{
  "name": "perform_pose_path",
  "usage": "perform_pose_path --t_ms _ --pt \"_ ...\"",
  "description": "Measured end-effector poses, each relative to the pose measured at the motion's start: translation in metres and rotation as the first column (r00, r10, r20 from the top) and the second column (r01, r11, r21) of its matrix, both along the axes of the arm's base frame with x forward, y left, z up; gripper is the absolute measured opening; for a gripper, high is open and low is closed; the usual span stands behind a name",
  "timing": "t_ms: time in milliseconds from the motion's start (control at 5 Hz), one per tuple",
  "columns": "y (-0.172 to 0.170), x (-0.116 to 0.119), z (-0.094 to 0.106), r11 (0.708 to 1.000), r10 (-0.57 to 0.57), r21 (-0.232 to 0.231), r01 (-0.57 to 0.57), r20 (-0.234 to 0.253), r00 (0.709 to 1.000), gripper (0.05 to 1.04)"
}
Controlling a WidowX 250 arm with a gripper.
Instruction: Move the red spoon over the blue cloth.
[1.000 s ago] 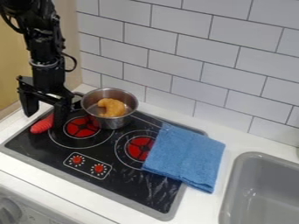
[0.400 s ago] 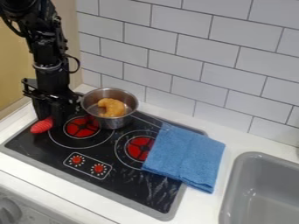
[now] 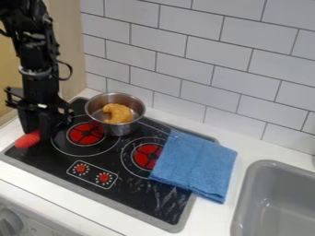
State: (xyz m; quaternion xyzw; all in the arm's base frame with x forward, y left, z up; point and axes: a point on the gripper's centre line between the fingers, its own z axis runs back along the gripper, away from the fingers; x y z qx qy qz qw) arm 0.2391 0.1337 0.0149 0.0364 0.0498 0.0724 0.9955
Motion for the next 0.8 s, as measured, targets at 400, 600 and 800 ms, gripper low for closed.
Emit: perform_pose_path --t_ms 400,600,800 --pt "0.007 -0.014 0.037 0.984 0.135 0.109 -0.140 0.049 0.990 0.306" --pt "-0.006 -0.025 0.043 0.990 0.121 0.068 -0.126 0.070 0.990 0.306" --pt "-0.032 -0.045 0.050 0.989 0.119 0.072 -0.127 0.103 0.988 0.306"
